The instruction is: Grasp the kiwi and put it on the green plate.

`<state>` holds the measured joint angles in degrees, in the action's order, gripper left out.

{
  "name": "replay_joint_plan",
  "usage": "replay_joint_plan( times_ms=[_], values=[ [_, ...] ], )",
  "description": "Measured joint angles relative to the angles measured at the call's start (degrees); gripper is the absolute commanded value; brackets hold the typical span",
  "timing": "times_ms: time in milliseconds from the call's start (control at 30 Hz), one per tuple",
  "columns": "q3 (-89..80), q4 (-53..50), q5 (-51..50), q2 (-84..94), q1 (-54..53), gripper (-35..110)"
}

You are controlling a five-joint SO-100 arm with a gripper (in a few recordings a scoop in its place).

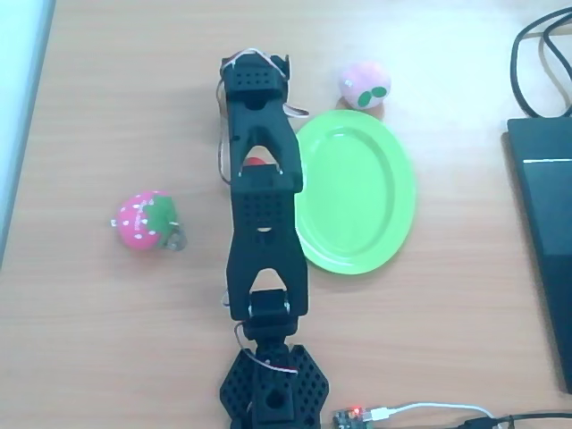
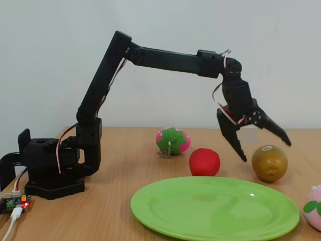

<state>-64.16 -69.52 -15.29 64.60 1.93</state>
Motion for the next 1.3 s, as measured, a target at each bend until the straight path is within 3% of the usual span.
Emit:
replay_joint_plan(
  times_ms=[800,1300],
  values=[
    [4.04,2.11,1.14,-7.91,-0.44,47],
    [5.89,3.87,1.14,-8.0,1.05,28]
  ],
)
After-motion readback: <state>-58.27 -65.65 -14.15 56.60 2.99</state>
